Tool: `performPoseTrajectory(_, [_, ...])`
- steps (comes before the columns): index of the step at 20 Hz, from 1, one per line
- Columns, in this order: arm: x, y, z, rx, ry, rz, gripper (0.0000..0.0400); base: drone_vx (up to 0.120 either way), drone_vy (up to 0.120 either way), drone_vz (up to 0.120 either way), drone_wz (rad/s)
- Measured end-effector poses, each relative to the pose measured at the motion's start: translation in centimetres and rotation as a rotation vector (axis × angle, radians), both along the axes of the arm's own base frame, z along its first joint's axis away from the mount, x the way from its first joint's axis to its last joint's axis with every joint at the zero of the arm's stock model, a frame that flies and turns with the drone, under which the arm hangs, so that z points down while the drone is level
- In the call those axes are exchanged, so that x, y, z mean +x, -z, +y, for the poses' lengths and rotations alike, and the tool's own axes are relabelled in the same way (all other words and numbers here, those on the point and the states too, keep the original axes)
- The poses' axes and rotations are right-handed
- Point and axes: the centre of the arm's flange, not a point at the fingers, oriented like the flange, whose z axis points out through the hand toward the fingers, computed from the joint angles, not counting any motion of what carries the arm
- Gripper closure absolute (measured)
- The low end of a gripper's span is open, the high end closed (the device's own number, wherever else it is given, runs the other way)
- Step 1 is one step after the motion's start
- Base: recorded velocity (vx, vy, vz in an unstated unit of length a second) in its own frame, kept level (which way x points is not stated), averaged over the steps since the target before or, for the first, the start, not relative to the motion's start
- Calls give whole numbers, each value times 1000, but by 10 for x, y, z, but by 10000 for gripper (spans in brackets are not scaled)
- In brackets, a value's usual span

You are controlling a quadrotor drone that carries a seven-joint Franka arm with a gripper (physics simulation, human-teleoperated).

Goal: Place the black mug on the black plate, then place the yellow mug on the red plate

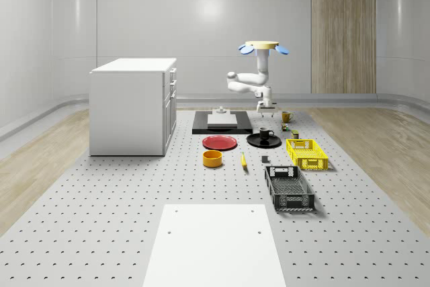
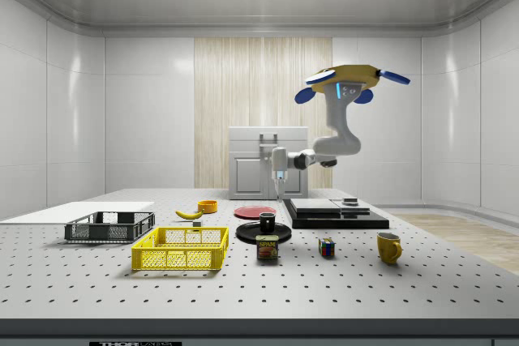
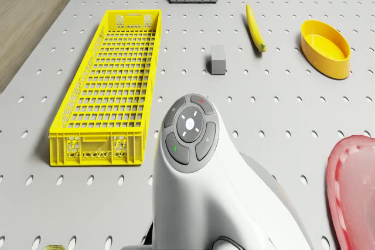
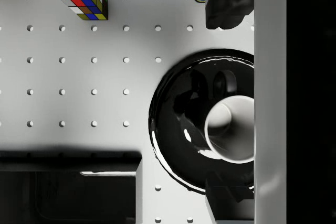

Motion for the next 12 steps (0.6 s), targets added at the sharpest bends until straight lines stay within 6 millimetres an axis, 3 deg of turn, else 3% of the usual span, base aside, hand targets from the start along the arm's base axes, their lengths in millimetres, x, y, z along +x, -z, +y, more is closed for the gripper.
performPoseTrajectory(4, [0, 0, 0, 0, 0, 0, 0, -120, 120, 0, 0])
performPoseTrajectory(8, [0, 0, 0, 0, 0, 0, 0, -120, 120, 80, 0])
performPoseTrajectory(12, [0, 0, 0, 0, 0, 0, 0, -120, 120, 0, 0])
